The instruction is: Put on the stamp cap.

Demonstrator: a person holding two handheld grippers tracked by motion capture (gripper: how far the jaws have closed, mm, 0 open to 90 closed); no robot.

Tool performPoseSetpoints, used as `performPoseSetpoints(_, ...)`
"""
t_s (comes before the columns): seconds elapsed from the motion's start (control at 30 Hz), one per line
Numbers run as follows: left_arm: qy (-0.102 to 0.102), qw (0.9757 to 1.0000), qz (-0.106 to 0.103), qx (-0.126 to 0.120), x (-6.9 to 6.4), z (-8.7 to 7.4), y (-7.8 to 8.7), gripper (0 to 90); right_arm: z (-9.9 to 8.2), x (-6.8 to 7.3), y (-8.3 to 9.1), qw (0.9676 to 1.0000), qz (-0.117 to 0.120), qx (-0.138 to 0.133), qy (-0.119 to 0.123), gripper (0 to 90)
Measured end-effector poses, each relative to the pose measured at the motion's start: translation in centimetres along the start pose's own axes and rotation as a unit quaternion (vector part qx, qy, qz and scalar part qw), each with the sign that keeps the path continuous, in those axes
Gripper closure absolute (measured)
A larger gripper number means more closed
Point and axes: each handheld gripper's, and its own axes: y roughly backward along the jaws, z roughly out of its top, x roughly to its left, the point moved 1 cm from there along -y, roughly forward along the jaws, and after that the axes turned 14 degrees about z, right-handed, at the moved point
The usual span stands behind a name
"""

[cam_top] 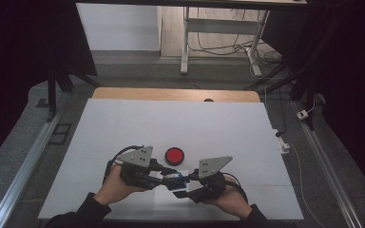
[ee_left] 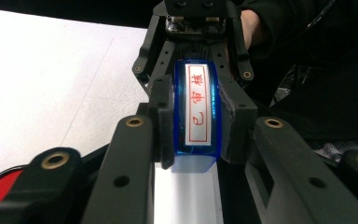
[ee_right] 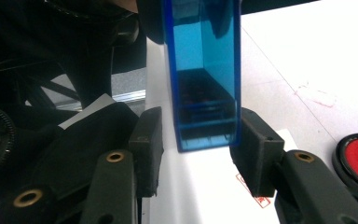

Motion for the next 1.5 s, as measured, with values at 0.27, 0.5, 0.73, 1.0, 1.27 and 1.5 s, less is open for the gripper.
performPoseSetpoints(0.27,0.005,0.9999,0.014,0.005,0.2,0.0,0.4,70.0,0.1,0.1,0.3,0.9996,-0.022,0.007,-0.016,46.4)
performPoseSetpoints(0.5,0.007,0.9996,0.025,0.005,0.4,0.0,1.0,70.0,0.1,0.6,0.5,0.998,-0.054,0.014,-0.031,37.8)
performPoseSetpoints(0.73,0.013,0.999,0.042,0.008,0.7,0.0,1.5,70.0,0.0,0.9,0.8,0.9954,-0.081,0.028,-0.044,31.9)
performPoseSetpoints(1.0,0.017,0.9982,0.057,0.011,0.9,-0.1,1.9,70.0,-0.4,1.3,1.5,0.9923,-0.104,0.04,-0.054,27.2)
performPoseSetpoints(1.27,0.019,0.9971,0.072,0.016,1.1,-0.3,2.2,69.9,-0.9,1.7,2.0,0.9895,-0.12,0.045,-0.067,24.2)
performPoseSetpoints(1.5,0.028,0.9958,0.085,0.017,1.5,-0.5,2.6,69.9,-1.4,2.1,2.8,0.9863,-0.136,0.046,-0.081,21.3)
